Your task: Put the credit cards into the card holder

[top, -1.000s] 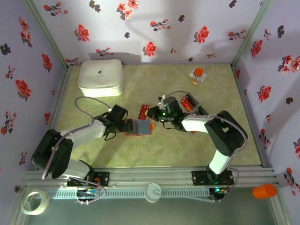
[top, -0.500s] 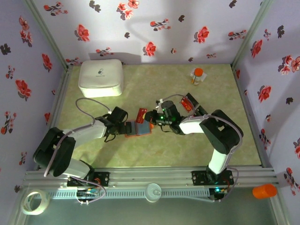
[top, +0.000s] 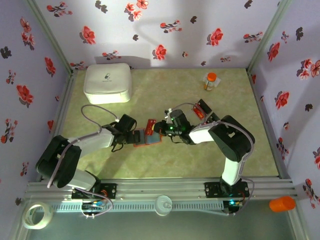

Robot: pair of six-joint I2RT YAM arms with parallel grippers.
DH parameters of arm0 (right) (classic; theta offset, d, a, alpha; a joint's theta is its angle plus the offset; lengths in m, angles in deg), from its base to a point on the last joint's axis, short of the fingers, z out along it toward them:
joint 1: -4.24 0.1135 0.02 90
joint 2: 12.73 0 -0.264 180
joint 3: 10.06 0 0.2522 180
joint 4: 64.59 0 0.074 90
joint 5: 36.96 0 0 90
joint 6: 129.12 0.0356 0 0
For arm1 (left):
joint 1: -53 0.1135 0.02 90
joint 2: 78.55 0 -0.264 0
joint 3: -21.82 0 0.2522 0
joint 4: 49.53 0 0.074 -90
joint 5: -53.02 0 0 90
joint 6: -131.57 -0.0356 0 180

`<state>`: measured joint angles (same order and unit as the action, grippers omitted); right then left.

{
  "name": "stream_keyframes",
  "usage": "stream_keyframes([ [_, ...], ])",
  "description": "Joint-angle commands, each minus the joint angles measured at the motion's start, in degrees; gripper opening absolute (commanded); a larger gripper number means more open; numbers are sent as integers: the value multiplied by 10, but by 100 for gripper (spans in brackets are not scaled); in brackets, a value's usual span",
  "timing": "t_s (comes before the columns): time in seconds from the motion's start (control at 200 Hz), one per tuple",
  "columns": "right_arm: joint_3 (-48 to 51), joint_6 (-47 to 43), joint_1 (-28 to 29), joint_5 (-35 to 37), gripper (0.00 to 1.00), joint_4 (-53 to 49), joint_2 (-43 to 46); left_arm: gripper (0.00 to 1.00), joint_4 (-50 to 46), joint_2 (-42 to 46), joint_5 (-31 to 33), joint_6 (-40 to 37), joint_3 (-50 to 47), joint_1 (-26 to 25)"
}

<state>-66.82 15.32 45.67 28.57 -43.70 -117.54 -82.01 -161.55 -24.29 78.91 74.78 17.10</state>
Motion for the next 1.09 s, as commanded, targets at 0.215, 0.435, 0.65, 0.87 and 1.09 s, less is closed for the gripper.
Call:
stream_keyframes([
  [0.215, 3, -25, 6, -8, 0, -4, -18, 100, -5, -10, 16, 11, -11, -4],
  [0.435, -4, -25, 8, -30, 0, -4, -30, 100, -4, -11, 15, 11, -12, -4],
  [0.65, -10, -31, 9, -47, 0, -10, -36, 100, -3, -12, 15, 12, -13, -4],
  [0.87, -35, -61, 9, -71, 0, -63, -40, 100, -2, -13, 14, 12, -12, -4],
  [1.09, -64, -107, 9, -79, 0, -158, -37, 100, -2, -12, 15, 12, -12, -4],
])
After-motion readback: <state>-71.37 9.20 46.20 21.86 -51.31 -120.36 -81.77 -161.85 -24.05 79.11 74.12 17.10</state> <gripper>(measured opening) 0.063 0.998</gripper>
